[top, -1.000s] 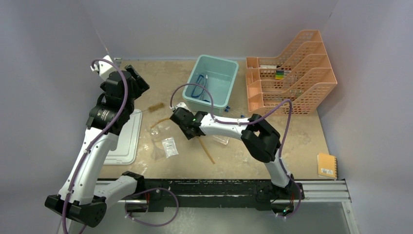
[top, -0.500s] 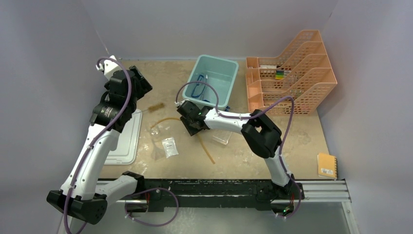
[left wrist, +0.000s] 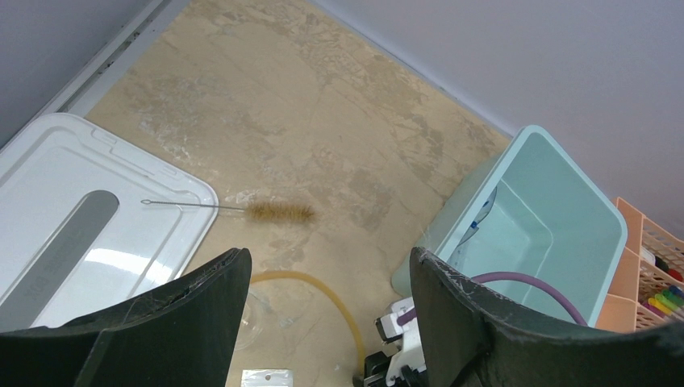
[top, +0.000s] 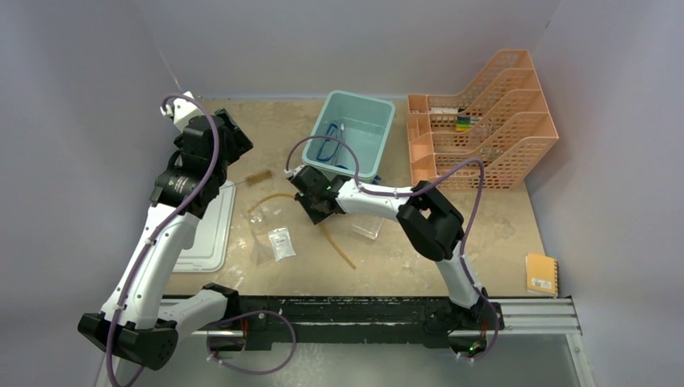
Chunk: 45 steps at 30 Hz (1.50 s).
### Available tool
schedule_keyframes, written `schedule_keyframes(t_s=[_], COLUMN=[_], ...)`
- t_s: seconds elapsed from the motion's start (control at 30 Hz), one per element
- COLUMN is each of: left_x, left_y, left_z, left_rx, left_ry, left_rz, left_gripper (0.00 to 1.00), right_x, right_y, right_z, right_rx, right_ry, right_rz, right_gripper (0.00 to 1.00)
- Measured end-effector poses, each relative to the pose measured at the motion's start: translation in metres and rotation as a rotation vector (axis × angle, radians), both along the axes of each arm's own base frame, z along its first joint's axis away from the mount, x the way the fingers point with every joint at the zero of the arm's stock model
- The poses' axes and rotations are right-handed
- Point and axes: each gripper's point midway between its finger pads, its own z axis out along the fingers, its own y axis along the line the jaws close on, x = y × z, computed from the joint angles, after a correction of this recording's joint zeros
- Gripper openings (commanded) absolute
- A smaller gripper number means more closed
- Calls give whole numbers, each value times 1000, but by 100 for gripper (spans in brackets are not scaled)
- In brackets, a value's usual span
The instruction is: Organize the chemistry lab equipment
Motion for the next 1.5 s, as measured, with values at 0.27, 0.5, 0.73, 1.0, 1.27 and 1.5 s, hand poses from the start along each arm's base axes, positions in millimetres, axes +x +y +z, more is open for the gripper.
schedule_keyframes(t_s=[0.27,0.5,0.73,1.0,1.27,1.5], left_x=[3,2,-1,-6,-6,-1], left_y=[-1,-1,0,1,-2,-10], left_z=[-3,-3,12,23,23,20], left_rx=[2,6,15,7,6,-2], left_ry=[8,12,-16,-49,-45,-34], left_rz=[-3,-4,-16,-18,-41,-80], left_gripper=[71,71,71,72,72,72], right_x=[20,24,27,37,52,79], right_y=[14,12,5,11,-1,-37], right_z=[0,3,42,181,264,333], right_rx=[-7,-30,8,259,411,493], right_ry=[-50,-93,-123,-293,-395,-516], right_rz=[-25,-52,-71,-107,-154,-235], right_gripper=[0,0,0,0,0,0])
